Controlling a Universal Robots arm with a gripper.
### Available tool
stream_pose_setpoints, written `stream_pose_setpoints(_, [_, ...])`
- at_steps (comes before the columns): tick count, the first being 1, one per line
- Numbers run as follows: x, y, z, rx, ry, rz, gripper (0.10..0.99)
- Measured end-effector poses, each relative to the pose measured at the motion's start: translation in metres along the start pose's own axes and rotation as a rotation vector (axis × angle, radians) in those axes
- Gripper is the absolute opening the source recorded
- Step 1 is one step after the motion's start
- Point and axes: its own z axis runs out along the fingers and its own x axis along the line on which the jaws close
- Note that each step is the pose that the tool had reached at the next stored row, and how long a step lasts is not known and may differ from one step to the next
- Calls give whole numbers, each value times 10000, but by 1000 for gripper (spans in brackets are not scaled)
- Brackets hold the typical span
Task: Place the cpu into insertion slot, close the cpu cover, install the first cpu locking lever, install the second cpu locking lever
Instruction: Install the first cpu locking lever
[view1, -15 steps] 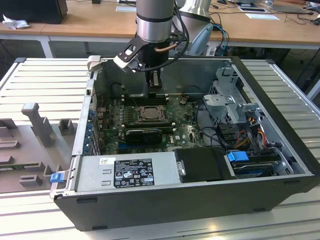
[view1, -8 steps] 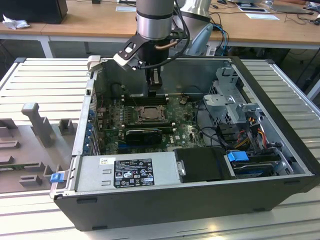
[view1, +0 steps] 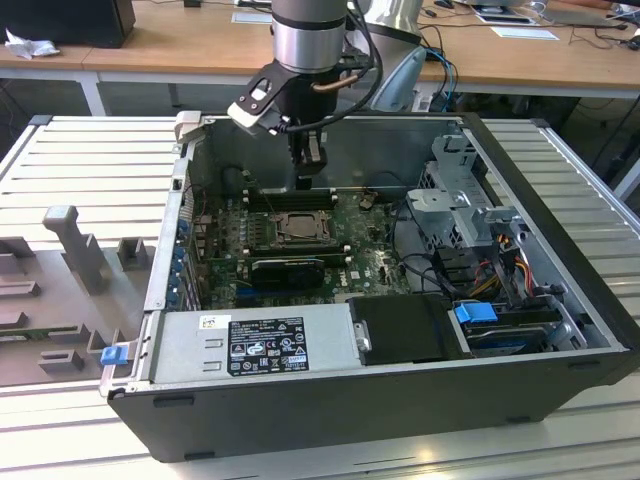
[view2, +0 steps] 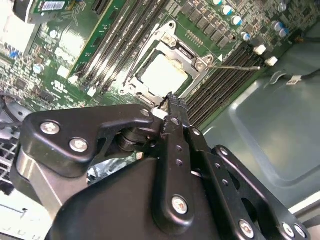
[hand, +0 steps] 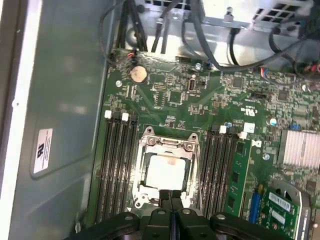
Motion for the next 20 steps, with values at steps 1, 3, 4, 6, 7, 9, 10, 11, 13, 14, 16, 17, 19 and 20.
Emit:
stream_pose_setpoints(1, [0,0,3,6,6,-381,106])
stream_pose_setpoints(3, [0,0,9,15,17,-1055,106])
stream_pose_setpoints(4, [0,0,11,17,21,-1263,106])
stream_pose_setpoints(6, [0,0,21,29,31,-1983,106])
stream_pose_setpoints(7, [0,0,22,32,34,-2212,106])
stream_pose_setpoints(9, [0,0,23,33,39,-2482,106])
stream_pose_setpoints(10, [0,0,23,35,41,-2581,106])
stream_pose_setpoints(11, [0,0,23,36,42,-2664,106])
stream_pose_setpoints(13, [0,0,23,38,46,-2850,106])
stream_pose_setpoints(14, [0,0,23,40,47,-2949,106])
stream_pose_setpoints(16, [0,0,23,42,50,-3142,106])
stream_pose_setpoints(17, [0,0,23,43,51,-3213,106])
stream_pose_setpoints(19, [0,0,23,46,54,-3364,106])
stream_pose_setpoints(20, [0,0,23,47,55,-3422,106])
